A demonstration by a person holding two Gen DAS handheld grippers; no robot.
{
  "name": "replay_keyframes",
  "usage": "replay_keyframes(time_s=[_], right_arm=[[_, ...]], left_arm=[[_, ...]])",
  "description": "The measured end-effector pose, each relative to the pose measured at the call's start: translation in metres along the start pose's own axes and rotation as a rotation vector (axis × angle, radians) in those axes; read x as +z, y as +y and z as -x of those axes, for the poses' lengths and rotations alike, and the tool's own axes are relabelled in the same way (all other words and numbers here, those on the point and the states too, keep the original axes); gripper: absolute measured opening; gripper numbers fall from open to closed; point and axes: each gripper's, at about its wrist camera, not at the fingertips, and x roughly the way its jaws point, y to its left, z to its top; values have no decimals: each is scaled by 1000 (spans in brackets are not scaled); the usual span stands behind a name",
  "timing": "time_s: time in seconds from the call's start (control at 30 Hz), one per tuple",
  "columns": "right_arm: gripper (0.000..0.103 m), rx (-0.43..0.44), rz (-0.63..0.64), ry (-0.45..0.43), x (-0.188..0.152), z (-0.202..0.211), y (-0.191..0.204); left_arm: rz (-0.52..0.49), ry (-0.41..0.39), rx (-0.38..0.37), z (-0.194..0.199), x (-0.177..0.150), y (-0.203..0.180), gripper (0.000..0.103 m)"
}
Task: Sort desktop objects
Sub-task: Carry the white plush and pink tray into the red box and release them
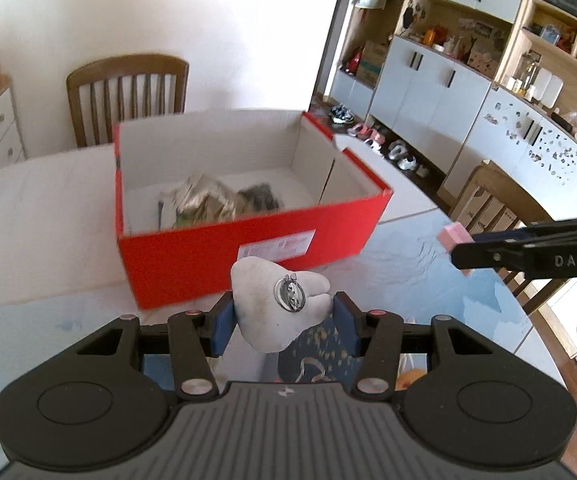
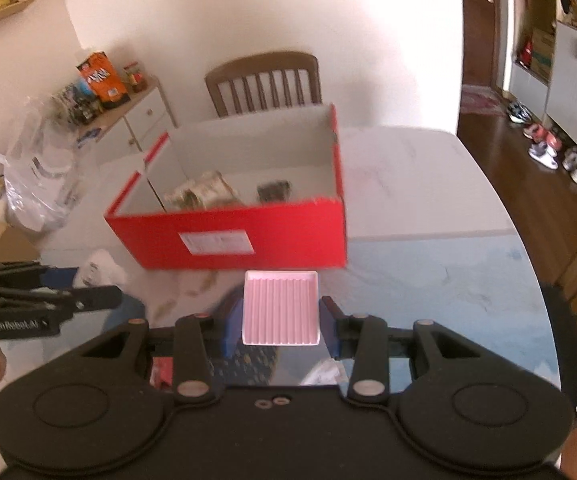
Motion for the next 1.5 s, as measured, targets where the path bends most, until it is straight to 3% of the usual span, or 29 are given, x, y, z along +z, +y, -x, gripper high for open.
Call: replay_keyframes(time_s=[0.37, 0.7, 0.97, 1.5], right_arm=[[40, -6, 108, -59, 54, -26, 23], [40, -24, 155, -43, 86, -71, 37], [40, -42, 155, 10, 97, -111, 37], [40, -64, 155, 133, 87, -167, 32]], left_arm=[[-58, -56, 29, -20, 54, 0, 51], [-69, -54, 61, -56, 112, 19, 51], [-57, 21, 63, -106, 139, 35, 51], [-91, 197, 119, -189, 142, 54, 52]])
